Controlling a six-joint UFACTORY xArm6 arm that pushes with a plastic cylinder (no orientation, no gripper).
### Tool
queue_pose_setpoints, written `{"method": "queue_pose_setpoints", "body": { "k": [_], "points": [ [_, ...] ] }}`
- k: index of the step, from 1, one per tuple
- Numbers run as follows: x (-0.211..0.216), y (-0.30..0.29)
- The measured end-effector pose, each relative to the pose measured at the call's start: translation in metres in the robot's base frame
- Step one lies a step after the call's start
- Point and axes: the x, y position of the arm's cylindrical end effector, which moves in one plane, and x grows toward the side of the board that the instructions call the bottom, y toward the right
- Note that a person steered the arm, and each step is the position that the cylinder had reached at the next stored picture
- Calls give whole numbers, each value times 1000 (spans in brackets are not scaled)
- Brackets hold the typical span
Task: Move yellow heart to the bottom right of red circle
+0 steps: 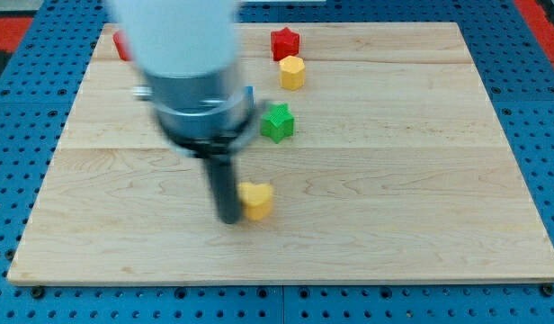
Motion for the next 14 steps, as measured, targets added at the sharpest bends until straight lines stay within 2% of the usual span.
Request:
{"method": "queue_pose_setpoints", "body": {
  "k": [1,2,3,4,6,7,8,9,10,11,12,13,14],
  "points": [
    [27,1],
    [30,84],
    [16,64],
    [-35,46],
    [-29,1],
    [-6,-69],
    [-80,-115],
    [-72,-158],
    [-49,-163],
    [-127,-186],
    [-167,-193],
    [-135,-178],
    [-129,-255]
  ]
}}
